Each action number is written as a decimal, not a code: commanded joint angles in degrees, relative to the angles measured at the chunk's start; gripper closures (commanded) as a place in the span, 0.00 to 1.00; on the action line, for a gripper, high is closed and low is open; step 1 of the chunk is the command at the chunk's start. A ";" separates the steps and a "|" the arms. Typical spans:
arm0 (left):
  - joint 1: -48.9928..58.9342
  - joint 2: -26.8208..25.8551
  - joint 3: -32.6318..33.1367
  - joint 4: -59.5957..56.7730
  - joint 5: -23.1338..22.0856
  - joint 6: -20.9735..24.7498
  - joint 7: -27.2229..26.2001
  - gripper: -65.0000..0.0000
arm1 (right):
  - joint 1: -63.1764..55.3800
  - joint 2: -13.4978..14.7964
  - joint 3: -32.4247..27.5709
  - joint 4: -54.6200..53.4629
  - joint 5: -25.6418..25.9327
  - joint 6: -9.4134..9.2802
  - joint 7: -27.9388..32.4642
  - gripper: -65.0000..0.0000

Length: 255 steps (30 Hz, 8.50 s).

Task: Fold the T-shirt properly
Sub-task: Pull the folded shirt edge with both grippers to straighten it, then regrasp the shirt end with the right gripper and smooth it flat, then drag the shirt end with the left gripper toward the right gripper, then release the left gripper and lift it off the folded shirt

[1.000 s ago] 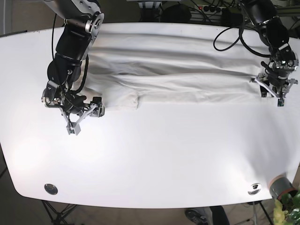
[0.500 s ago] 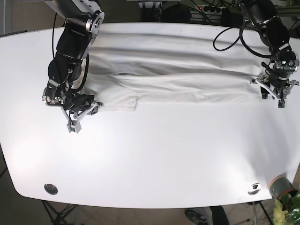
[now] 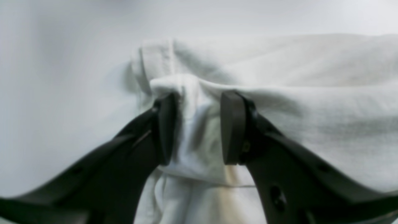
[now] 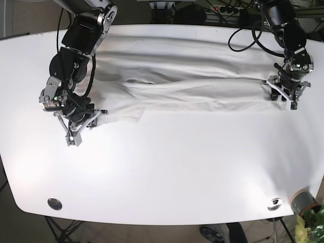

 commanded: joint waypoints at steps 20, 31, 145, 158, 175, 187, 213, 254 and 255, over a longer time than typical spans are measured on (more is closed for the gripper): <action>-0.73 -1.81 -0.18 -0.87 -0.17 0.15 -0.93 0.65 | -20.72 -4.63 5.52 22.99 5.38 0.45 -2.01 0.96; -0.82 -2.96 -0.09 -0.96 -0.17 0.15 -0.93 0.65 | -21.68 -2.88 10.53 22.55 7.40 0.27 -0.52 0.96; -6.97 -4.89 -4.40 -11.07 -33.23 -3.37 19.37 0.28 | -6.65 4.68 -8.72 -7.17 -4.55 4.67 14.69 0.46; -6.97 -3.48 -2.29 -11.16 -33.14 -3.37 19.37 0.47 | -6.65 3.63 -8.63 -7.17 -4.55 4.67 14.69 0.46; -8.20 -3.40 -1.76 -11.16 -33.14 -1.61 16.65 0.62 | -6.74 3.45 -8.63 -7.17 -4.55 4.67 14.69 0.46; -10.14 -3.31 -1.59 -11.16 -33.14 1.20 16.21 0.97 | -6.83 3.54 -8.63 -7.17 -4.55 4.67 14.69 0.46; -5.13 3.72 10.10 18.56 -17.93 1.29 13.22 1.00 | -6.74 3.45 -8.55 -7.26 -4.55 4.67 14.69 0.46; -7.68 18.14 40.61 21.63 3.34 1.38 13.13 0.42 | -6.30 3.45 -8.63 -7.52 -4.55 4.67 14.78 0.46; -7.68 18.14 40.61 22.51 3.34 1.38 13.13 0.42 | -6.30 3.45 -8.63 -7.52 -4.55 4.67 14.78 0.46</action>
